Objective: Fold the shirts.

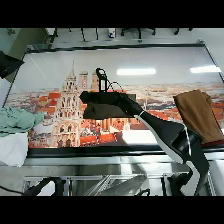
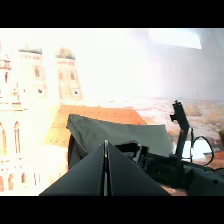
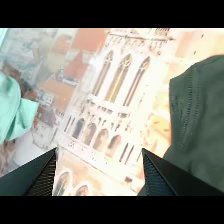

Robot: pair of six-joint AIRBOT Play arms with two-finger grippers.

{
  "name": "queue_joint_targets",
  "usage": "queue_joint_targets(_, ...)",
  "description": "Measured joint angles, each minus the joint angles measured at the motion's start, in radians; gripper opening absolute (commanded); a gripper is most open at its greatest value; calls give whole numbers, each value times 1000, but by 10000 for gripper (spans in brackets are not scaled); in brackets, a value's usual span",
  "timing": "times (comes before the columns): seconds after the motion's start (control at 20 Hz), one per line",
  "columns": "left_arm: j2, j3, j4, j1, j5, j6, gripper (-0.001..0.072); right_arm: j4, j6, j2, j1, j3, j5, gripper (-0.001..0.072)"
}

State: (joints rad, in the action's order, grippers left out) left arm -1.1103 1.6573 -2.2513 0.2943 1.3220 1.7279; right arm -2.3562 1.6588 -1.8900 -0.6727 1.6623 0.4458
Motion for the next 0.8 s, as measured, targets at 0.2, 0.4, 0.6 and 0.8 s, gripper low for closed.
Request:
queue_joint_targets(0.2, 81, -135, 2, 26, -72, 29, 20, 71, -18, 102, 151, 1, 191, 585)
queue_joint_targets(0.4, 110, -192, 6, 32, -110, 44, 20, 175, -67, 191, 371, -5, 489, 677)
queue_joint_targets(0.6, 117, -208, 6, 34, -121, 50, 20, 247, -109, 211, 526, -108, 639, 684)
queue_joint_targets(0.8, 119, -212, 6, 30, -127, 54, 20, 205, -102, 158, 577, -202, 660, 684)
